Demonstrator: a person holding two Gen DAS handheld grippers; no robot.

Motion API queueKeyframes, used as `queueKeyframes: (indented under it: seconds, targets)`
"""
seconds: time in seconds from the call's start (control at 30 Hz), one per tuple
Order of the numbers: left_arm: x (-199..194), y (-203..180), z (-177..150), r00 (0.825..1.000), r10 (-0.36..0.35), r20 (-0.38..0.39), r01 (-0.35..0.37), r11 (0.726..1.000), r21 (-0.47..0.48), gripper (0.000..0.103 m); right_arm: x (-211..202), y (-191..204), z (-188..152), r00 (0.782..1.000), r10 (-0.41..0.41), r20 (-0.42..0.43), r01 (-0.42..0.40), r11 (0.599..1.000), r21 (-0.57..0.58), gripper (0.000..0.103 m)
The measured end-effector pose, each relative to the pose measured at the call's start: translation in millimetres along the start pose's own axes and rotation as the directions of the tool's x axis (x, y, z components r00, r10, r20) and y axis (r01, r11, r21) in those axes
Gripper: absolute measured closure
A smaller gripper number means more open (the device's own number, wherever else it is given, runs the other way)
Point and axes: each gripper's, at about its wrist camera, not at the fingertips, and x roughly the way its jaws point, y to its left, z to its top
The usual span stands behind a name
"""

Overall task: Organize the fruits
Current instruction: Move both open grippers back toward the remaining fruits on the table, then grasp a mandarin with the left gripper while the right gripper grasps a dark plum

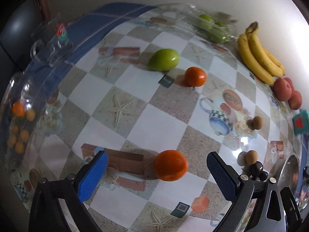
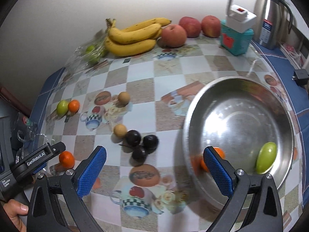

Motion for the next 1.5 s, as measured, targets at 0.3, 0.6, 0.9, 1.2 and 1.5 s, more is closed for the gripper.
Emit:
queueKeyframes:
  seconds: [0.3, 0.6, 0.9, 1.2, 1.5]
  targets:
    - [12, -2, -3, 0.996, -0.063, -0.06, 0.062, 0.998, -0.022, 0.001, 26, 12, 3, 0.998, -0.036, -0.044, 0.035, 0.999, -0.021, 0.038]
    - [19, -17, -6, 0.995, -0.045, -0.084, 0.048, 0.999, 0.027, 0.022, 48, 9, 8, 0.995, -0.066, -0.078, 0.066, 0.998, -0.014, 0.055]
    - [23, -22, -7, 0.994, -0.036, -0.104, 0.041, 0.998, 0.046, 0.05, 58, 3, 12, 0.993, -0.066, -0.101, 0.067, 0.998, 0.004, 0.06]
    - [24, -24, -7, 0.994, -0.044, -0.1, 0.049, 0.997, 0.054, 0.061, 64, 3, 12, 0.992, -0.055, -0.11, 0.056, 0.998, 0.01, 0.064]
    - [16, -29, -3, 0.994, -0.069, -0.084, 0.074, 0.996, 0.059, 0.061, 65, 2, 13, 0.993, -0.029, -0.113, 0.031, 0.999, 0.019, 0.07]
